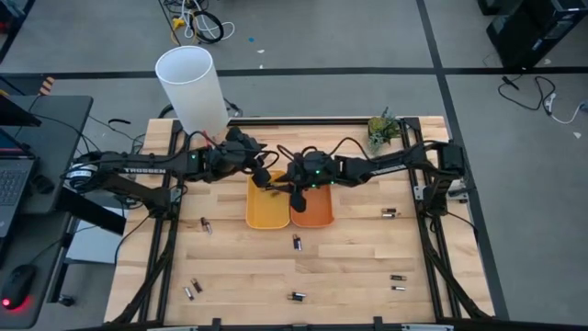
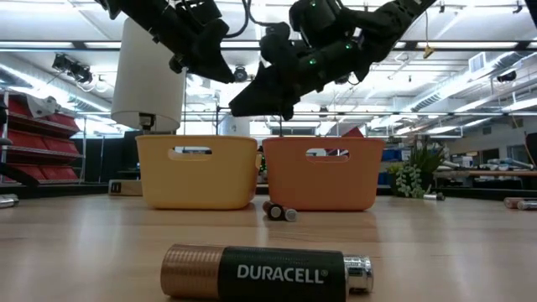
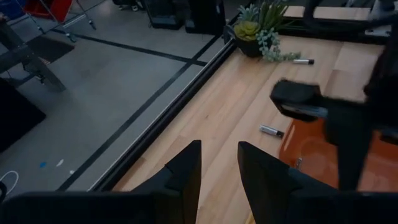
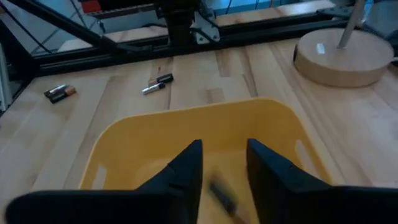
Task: Sort batteries
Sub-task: Put the top right black battery into the yellow bin, then put the top right silver battery into the orange bin
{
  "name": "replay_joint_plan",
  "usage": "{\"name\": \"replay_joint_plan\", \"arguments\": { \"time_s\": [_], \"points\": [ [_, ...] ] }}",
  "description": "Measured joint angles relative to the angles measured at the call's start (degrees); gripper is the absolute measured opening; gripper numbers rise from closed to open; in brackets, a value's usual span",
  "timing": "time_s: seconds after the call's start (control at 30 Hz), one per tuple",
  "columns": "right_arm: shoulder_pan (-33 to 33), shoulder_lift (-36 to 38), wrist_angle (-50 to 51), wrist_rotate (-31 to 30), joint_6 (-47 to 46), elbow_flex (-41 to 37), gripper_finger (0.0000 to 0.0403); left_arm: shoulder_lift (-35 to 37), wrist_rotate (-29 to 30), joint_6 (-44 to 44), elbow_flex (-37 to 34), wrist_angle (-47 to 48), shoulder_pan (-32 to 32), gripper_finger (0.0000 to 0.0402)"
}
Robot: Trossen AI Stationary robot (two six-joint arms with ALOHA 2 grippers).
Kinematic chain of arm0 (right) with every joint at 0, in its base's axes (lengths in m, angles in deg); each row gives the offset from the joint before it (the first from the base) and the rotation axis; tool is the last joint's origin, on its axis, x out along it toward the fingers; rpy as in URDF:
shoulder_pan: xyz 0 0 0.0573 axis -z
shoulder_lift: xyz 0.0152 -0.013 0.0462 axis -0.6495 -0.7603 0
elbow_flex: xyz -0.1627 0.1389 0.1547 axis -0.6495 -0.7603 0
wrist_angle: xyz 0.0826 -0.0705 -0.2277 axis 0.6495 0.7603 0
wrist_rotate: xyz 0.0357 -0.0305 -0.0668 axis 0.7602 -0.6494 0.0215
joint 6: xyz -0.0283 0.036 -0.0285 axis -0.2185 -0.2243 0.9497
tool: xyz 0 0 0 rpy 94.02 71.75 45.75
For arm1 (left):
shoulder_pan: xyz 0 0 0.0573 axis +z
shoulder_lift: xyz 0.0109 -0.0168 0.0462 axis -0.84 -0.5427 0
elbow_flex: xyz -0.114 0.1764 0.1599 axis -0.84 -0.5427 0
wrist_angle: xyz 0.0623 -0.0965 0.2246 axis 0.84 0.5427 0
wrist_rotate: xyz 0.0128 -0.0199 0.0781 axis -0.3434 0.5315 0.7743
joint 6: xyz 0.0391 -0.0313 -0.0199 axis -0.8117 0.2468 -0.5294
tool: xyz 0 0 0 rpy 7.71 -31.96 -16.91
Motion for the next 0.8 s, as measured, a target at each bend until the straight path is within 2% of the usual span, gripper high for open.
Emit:
{"name": "replay_joint_plan", "arguments": {
  "time_s": [0.17, 0.23, 0.33, 0.53, 0.6, 0.8],
  "points": [
    [1.5, 3.5, 3.4, -0.4, -0.1, 0.0, 0.0163, 0.0, 0.0, 0.1, 0.0, 0.3, 0.0, 0.012],
    [2.4, 6.6, 8.1, -3.3, -0.5, 0.0, 0.0171, 0.0, -0.1, 1.5, -0.1, 0.3, 0.0, 0.012],
    [4.0, 12.3, 19.4, -10.8, 0.7, 0.0, 0.0173, 0.0, -0.9, 3.2, -0.9, 0.2, 0.0, 0.012],
    [7.5, 23.2, 46.1, -30.4, 0.9, -0.1, 0.0159, 0.0, -1.0, 3.2, -3.8, -2.4, 0.0, 0.012],
    [9.1, 25.6, 53.0, -33.7, -1.7, -1.3, 0.0152, 0.0, -0.9, 3.2, -5.4, -6.1, 0.0, 0.012],
    [14.2, 32.4, 52.8, -34.7, -9.3, -13.0, 0.0132, -1.3, -2.2, 0.9, -11.1, -21.8, 0.0, 0.012]
  ]
}}
